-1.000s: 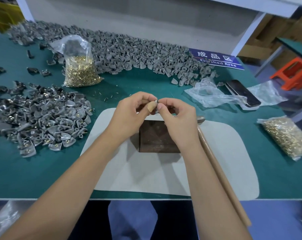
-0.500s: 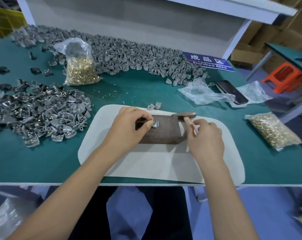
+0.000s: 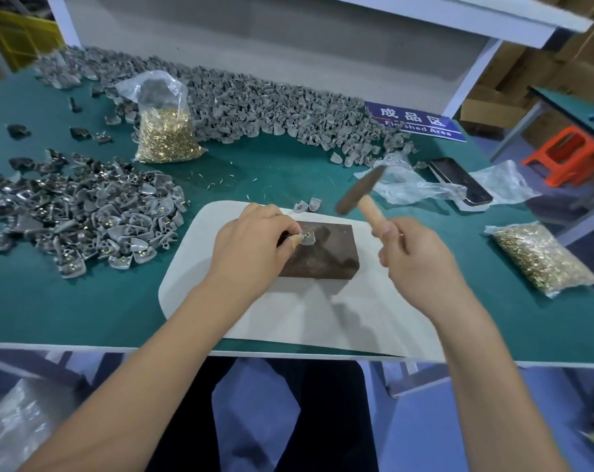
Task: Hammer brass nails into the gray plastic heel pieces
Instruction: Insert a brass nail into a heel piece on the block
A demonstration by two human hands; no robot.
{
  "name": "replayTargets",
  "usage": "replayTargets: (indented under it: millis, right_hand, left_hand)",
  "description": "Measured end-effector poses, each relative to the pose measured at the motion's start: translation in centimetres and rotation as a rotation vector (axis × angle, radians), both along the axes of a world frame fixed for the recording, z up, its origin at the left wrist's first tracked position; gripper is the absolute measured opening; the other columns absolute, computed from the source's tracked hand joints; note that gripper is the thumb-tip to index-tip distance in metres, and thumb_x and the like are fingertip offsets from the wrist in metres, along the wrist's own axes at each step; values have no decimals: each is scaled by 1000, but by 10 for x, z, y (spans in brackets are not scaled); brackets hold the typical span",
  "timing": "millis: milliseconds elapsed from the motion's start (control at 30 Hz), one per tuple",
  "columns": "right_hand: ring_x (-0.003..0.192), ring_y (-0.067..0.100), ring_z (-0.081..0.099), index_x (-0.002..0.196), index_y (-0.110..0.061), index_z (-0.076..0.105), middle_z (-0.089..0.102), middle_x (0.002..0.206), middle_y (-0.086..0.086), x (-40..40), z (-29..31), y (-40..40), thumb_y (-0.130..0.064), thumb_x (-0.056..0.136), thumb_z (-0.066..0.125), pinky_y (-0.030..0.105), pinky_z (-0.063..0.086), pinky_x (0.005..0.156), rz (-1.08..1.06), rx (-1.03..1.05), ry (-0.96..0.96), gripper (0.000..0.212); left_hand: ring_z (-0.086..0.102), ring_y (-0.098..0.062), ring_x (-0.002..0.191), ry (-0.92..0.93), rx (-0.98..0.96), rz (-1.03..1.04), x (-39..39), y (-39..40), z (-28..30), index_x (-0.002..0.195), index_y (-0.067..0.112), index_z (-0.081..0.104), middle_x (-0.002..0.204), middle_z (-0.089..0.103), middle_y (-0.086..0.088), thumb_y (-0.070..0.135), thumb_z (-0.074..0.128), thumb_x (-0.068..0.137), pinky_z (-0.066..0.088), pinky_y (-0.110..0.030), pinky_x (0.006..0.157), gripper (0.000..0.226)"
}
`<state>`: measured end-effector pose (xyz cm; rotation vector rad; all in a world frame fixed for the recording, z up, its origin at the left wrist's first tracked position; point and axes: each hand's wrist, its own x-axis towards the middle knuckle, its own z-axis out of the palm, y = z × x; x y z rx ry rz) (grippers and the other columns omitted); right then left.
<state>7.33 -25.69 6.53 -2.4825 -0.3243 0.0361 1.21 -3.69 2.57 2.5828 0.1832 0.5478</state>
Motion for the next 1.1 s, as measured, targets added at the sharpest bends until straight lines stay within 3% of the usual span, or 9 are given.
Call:
replayTargets:
  millis: [167,333,500,700,833,967,1100]
  right_hand:
    - [85,29,59,117,-38,57,67,88,-5,-24,4,18,-53,108,33,43,50,73,120,-195,-116,30]
    - [80,34,57,117,-33,53,65,88,-4,-31,11,26,-48,110,26,41,39,64,125,-358,-218,32]
    - [73,38,57,110,-29,55,65,78,1,-43,15,27,-51,109,27,44,45,61,85,-263,-318,35]
    - [77,39,59,116,-33,53,69,87,3,-47,5,29,-51,108,24,40,37,61,77,-363,-246,36]
    - [67,38,48,116,-32,53,59,73,1,-51,4,31,-50,107,23,40,28,57,19,-245,-346,37]
    - [70,37,49,117,-33,53,67,84,4,-47,2,32,-50,109,24,39,33,60,43,-340,-261,34]
    - [67,36,45,119,-34,51,59,75,0,-49,0,34,-49,109,25,39,29,59,11,-284,-310,32]
  left_hand:
    - [50,-17,107,33,67,130,-1,-10,2,105,35,72,105,64,11,38,59,100,35,-29,65,13]
    - [51,-19,110,53,109,163,0,-15,6,104,34,73,106,66,9,30,59,100,41,-31,66,15]
    - [52,-21,108,53,127,147,-3,-15,10,105,34,75,107,68,8,36,57,102,37,-31,65,18]
    - [50,-22,107,65,137,159,-3,-15,9,101,31,75,104,67,7,30,60,100,37,-31,64,16]
    - [51,-22,107,40,112,153,-4,-14,8,101,31,76,105,69,7,33,58,101,37,-31,64,18]
    - [50,-21,105,44,132,145,-2,-14,9,100,31,76,102,69,8,31,57,101,38,-31,63,19]
    - [51,-20,103,25,112,141,-2,-13,8,97,29,76,100,69,7,33,58,101,39,-32,63,19]
